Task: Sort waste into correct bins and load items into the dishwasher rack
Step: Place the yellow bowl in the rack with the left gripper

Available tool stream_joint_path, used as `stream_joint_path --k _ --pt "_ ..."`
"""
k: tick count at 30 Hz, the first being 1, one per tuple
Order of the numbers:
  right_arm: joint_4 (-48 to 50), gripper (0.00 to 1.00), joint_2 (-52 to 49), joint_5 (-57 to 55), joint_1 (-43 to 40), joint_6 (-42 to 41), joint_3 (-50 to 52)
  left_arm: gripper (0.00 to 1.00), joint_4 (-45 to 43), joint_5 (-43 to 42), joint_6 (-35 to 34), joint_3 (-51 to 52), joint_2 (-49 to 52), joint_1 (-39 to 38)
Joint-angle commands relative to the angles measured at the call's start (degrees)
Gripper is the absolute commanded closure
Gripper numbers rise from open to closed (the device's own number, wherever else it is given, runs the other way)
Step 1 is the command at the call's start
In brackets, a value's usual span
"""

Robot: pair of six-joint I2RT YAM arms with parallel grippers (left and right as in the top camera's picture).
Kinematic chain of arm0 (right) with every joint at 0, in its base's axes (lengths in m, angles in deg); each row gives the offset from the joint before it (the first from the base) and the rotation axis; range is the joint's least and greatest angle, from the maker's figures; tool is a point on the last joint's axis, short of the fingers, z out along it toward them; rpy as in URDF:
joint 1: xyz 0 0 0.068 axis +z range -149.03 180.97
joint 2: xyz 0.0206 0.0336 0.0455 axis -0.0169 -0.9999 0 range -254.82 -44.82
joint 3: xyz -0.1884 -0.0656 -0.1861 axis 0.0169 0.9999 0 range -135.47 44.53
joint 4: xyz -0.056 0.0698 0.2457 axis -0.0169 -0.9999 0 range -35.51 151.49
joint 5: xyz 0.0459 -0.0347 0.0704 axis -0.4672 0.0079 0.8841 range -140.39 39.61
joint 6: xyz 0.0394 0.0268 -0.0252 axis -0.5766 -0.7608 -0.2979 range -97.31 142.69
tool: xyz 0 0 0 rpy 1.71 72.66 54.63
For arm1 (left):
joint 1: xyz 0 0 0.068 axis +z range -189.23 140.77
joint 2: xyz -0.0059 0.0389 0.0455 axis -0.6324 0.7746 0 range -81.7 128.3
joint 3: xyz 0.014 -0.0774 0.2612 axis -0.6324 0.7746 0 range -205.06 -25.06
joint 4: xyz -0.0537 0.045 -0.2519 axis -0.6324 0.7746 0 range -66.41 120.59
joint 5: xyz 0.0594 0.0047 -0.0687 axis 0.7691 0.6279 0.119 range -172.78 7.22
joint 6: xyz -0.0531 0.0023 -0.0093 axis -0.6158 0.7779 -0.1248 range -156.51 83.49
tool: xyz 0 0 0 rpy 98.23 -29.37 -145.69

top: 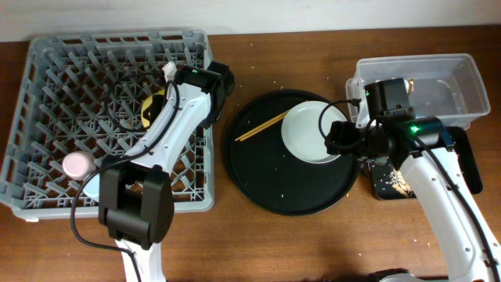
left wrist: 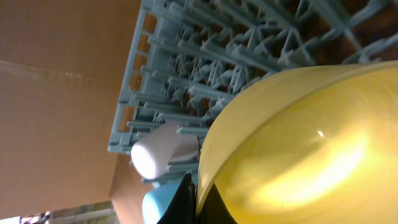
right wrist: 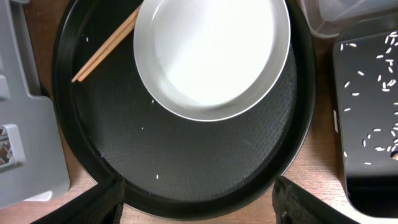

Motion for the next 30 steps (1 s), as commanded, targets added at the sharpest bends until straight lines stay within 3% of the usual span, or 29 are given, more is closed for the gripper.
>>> stream_joint_path --k 1,5,10,22,25,27,30 --pt "-0.1 0.23 -0.1 0.0 -0.4 0.5 -0.8 1.0 5.0 4.6 -6.4 0.3 1.0 0.8" --pt "-0.1 0.23 -0.1 0.0 -0.4 0.5 -0.8 1.0 6.0 11.8 -6.8 0.3 0.9 3.5" --pt "-0.1 0.23 -0.1 0.1 -0.4 0.7 -0.8 1.0 4.6 11.8 -6.8 0.3 1.0 5.3" --pt "-0.1 0.23 -0.1 0.1 -0.4 0.7 -0.8 0.99 7.1 1.3 -6.8 0.3 4.9 1.1" --pt "-0.1 0.23 -0.1 0.1 -0.4 0.7 -0.8 0.84 7.0 -2.8 -6.8 0.3 4.9 0.5" --pt "-0.1 0.23 -0.1 0.1 -0.4 0.7 -0.8 0.66 7.1 -5.9 -6.8 0.2 4.9 0.5" --pt "-0.1 0.23 -0.1 -0.2 -0.4 0.7 -0.8 0.63 7.1 -8.4 -6.8 0.2 3.7 0.5"
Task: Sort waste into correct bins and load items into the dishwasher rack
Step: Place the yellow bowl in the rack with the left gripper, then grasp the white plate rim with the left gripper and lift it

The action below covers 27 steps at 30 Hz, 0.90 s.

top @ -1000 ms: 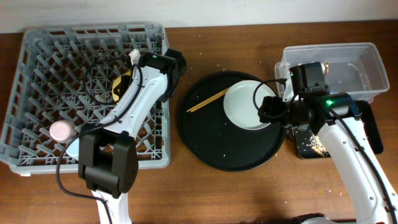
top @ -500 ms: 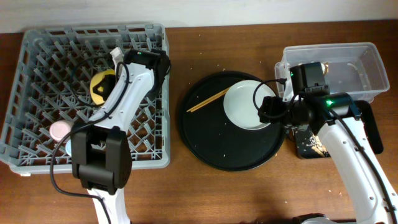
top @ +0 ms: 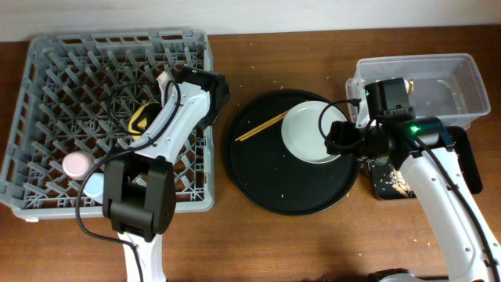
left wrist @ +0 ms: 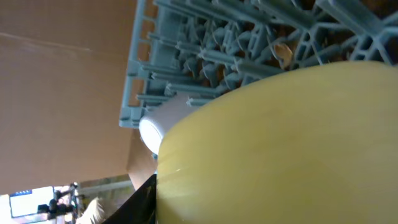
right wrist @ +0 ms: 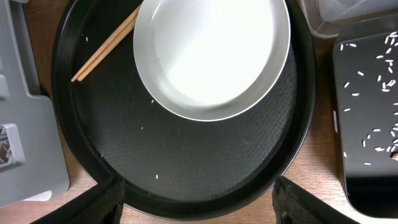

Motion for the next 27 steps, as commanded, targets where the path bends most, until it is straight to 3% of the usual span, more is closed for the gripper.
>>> stream_joint_path --k 1,3,5,6,7,9,10,11,12,13,16,20,24,27 --pt "0.0 0.23 0.0 -0.3 -0.4 0.6 -0.8 0.59 -0.8 -7.5 -0.3 0.2 -0.4 -0.5" --pt "0.0 0.23 0.0 -0.3 -0.4 0.6 -0.8 0.46 -0.9 -10.5 -0.3 0.2 -2.5 -0.4" --pt "0.0 0.23 0.0 -0.3 -0.4 0.6 -0.8 0.05 -0.9 -16.0 -0.2 -0.7 -7.3 -0.1" --pt "0.0 0.23 0.0 -0.3 -0.4 0.6 -0.8 0.01 -0.9 -18.0 0.0 -1.2 -8.9 -0.1" --pt "0.0 0.23 0.0 -0.4 -0.4 0.6 -0.8 0.01 -1.1 -19.9 1.1 -1.7 -10.2 -0.1" --pt "-0.4 0.23 0.0 -2.0 -0.4 0.6 -0.8 0.01 -6.0 -32.0 13.3 -2.8 -15.8 -0.2" --pt "-0.6 0.23 0.0 -2.4 -0.4 0.6 -0.8 0.02 -7.8 -36.3 15.8 -2.8 -16.8 -0.2" --pt "-0.7 0.23 0.0 -2.6 -0.4 0.6 -0.8 0.05 -9.5 -40.4 17.9 -2.8 -17.4 -0.2" --pt "-0.9 0.23 0.0 -2.5 -0.4 0.6 -0.8 0.16 -13.1 -48.7 22.9 -2.8 -17.6 -0.2" --pt "-0.9 0.23 0.0 -2.5 -0.4 0.5 -0.8 0.21 -16.8 -57.4 28.7 -2.8 -17.3 -0.3" --pt "-0.8 0.23 0.0 -2.5 -0.4 0.5 -0.8 0.23 -25.2 -72.5 37.2 -2.7 -15.8 -1.4" --pt "-0.9 0.23 0.0 -2.3 -0.4 0.5 -0.8 0.37 -35.9 -73.7 37.4 -2.7 -8.4 -7.8" --pt "-1.2 0.22 0.0 -2.3 -0.4 0.5 -0.8 0.4 -43.7 -73.8 25.6 -2.7 4.8 -13.1" --pt "-1.5 0.22 0.0 -2.3 -0.4 0.5 -0.8 0.46 -45.3 -73.8 24.5 -2.7 9.9 -14.6"
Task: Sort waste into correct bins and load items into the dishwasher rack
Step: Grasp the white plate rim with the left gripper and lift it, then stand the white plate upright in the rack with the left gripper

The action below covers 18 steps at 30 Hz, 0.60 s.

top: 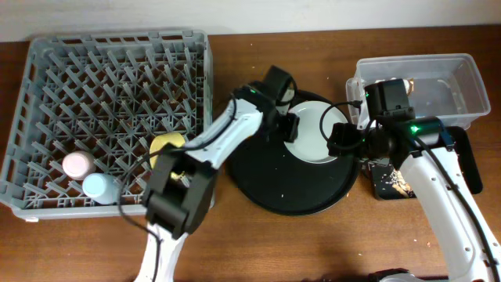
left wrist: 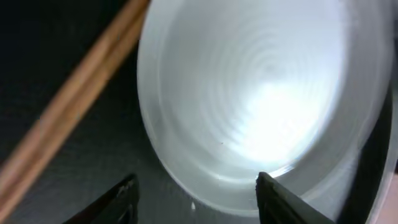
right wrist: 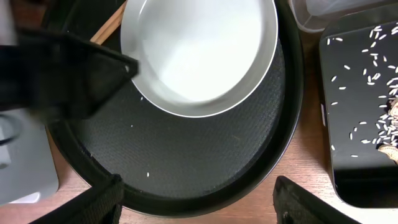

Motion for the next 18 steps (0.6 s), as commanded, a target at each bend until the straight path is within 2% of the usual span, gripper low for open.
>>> stream_joint_path --k 1,3,5,6,8,12,13,16,18 --pt "-0.3 0.22 0.0 -0.5 -0.4 0.5 -0.8 0.51 -1.0 -0.5 -3.2 -0.3 4.3 -1.1" --pt "-0.5 0.22 0.0 -0.5 -0.4 0.5 -0.8 0.61 -0.7 -0.5 -4.5 -0.3 6.2 -1.2" --pt "-0.8 0.22 0.0 -0.5 -0.4 0.5 -0.8 0.89 -0.5 -0.3 -4.5 -0.4 6.2 -1.1" --pt "-0.8 0.22 0.0 -0.5 -0.4 0.5 -0.8 0.98 -0.3 -0.2 -4.4 -0.8 6.1 -1.0" --pt "-0.9 0.22 0.0 -0.5 -0.4 0.5 -0.8 1.0 3.7 2.5 -4.4 -3.7 5.3 -0.3" --pt "-0.9 0.22 0.0 -0.5 -0.4 0.5 -0.8 1.0 18.6 15.6 -4.4 -14.2 -0.1 3.3" --pt "-0.9 0.22 0.0 -0.5 -0.4 0.5 -0.8 1.0 24.5 21.0 -4.4 -18.6 -3.2 5.4" --pt "-0.9 0.22 0.0 -0.5 -0.4 0.5 -0.8 1.0 33.7 36.8 -4.4 -24.3 -10.1 9.2" --pt "-0.9 0.22 0.0 -0.6 -0.4 0.5 -0.8 1.0 37.2 53.6 -4.4 -24.5 -15.4 11.5"
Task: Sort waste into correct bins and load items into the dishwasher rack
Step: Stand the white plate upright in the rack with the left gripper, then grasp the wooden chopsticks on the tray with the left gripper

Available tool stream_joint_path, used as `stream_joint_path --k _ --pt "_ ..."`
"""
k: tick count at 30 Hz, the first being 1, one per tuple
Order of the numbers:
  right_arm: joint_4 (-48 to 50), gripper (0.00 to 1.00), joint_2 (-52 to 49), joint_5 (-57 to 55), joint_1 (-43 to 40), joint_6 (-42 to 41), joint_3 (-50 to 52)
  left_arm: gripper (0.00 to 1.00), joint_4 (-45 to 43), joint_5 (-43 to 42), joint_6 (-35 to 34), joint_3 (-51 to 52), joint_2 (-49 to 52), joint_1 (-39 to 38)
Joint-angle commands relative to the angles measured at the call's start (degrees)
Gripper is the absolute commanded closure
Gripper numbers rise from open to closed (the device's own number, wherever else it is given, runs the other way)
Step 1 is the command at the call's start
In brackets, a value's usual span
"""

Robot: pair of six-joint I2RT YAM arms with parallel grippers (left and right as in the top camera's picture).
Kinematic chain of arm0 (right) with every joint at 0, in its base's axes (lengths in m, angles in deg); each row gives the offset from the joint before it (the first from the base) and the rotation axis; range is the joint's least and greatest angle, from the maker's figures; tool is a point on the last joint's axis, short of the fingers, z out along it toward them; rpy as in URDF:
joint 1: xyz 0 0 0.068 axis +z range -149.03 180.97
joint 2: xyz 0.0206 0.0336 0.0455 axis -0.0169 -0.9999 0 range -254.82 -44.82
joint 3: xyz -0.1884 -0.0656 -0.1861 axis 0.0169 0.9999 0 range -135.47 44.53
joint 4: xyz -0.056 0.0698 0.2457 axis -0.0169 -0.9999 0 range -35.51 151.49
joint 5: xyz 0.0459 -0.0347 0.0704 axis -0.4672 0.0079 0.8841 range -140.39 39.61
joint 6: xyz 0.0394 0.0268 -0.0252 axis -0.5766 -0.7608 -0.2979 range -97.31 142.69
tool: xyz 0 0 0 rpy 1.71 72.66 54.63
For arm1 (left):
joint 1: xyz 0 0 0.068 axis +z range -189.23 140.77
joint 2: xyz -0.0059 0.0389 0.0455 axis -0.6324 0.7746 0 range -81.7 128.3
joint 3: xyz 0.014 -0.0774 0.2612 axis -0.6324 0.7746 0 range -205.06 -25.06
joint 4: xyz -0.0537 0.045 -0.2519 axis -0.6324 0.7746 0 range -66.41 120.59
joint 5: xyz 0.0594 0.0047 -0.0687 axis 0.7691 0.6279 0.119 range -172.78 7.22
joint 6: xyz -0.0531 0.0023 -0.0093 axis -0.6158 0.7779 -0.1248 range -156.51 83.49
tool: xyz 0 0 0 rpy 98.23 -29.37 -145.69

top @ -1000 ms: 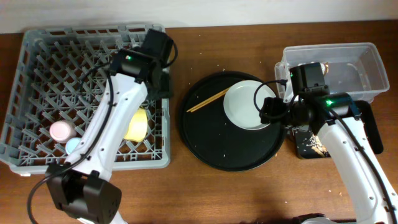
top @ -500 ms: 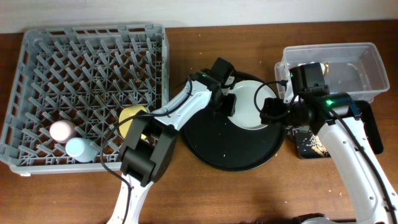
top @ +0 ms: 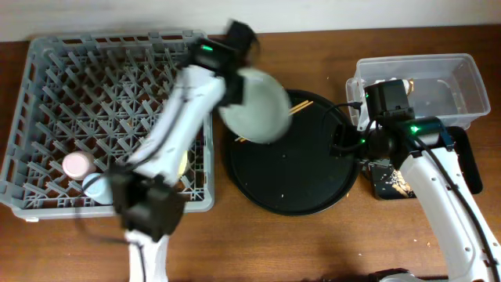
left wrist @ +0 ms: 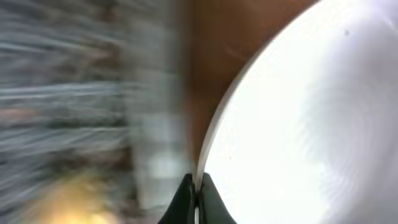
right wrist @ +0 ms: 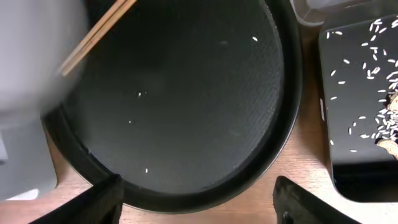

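My left gripper (top: 233, 88) is shut on the rim of a white bowl (top: 255, 106) and holds it in the air over the left edge of the black tray (top: 297, 188), beside the grey dishwasher rack (top: 47, 78). The left wrist view shows the fingertips (left wrist: 186, 199) pinching the bowl (left wrist: 298, 124) at its rim. A pair of wooden chopsticks (right wrist: 99, 34) lies on the tray. My right gripper (right wrist: 199, 202) stands open over the tray's near right edge, holding nothing.
A yellow bowl (top: 185, 161), a pink cup (top: 78, 164) and a blue cup (top: 98, 186) sit at the rack's front. A clear bin (top: 462, 78) stands at the right. A black bin with rice scraps (right wrist: 367, 93) lies beside the tray.
My left gripper was open over the white bowl on the tray. Now it is shut on the bowl's rim, and the bowl is off the tray, at its left edge. The right arm has not moved.
My left gripper first held the yellow bowl over the rack, then held it lower among the tines. Later the yellow bowl stood in the rack and the gripper was open over the white bowl on the tray. Now it holds that bowl up.
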Motion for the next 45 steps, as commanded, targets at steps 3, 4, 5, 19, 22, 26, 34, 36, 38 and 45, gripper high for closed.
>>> stream_joint_path --k 3,4,5,19,22,26,34,36,38,45 --pt "0.0 0.22 0.0 -0.8 -0.4 0.6 -0.8 1.0 7.8 48.6 0.1 -1.3 -9.6 5.2" --pt "0.0 0.22 0.0 -0.8 -0.4 0.6 -0.8 1.0 7.8 51.2 0.1 0.7 -9.1 6.7" --pt "0.0 0.22 0.0 -0.8 -0.4 0.6 -0.8 1.0 7.3 51.8 0.1 2.7 -8.4 8.0" --pt "0.2 0.22 0.0 -0.8 -0.4 0.6 -0.8 1.0 -8.8 41.6 0.1 23.9 -7.9 18.8" --pt "0.2 0.22 0.0 -0.8 -0.4 0.6 -0.8 0.59 -7.0 40.3 0.1 23.1 -8.8 17.6" --pt "0.2 0.22 0.0 -0.9 -0.4 0.6 -0.8 0.01 -3.3 16.3 2.2 12.1 -14.8 12.3" --pt "1.3 0.18 0.0 -1.0 -0.4 0.6 -0.8 0.21 -19.7 -28.1 27.8 15.7 -6.7 -1.4" --pt "1.2 0.07 0.0 -0.9 -0.3 0.6 -0.8 0.28 -23.7 -26.3 27.8 15.7 -0.2 -3.2" --pt "1.2 0.01 0.0 -1.0 -0.3 0.6 -0.8 0.28 -26.6 -26.3 27.8 15.7 4.3 -3.8" --pt "0.2 0.02 0.0 -0.9 -0.3 0.6 -0.8 0.46 -34.0 -23.7 27.8 15.7 13.5 -4.1"
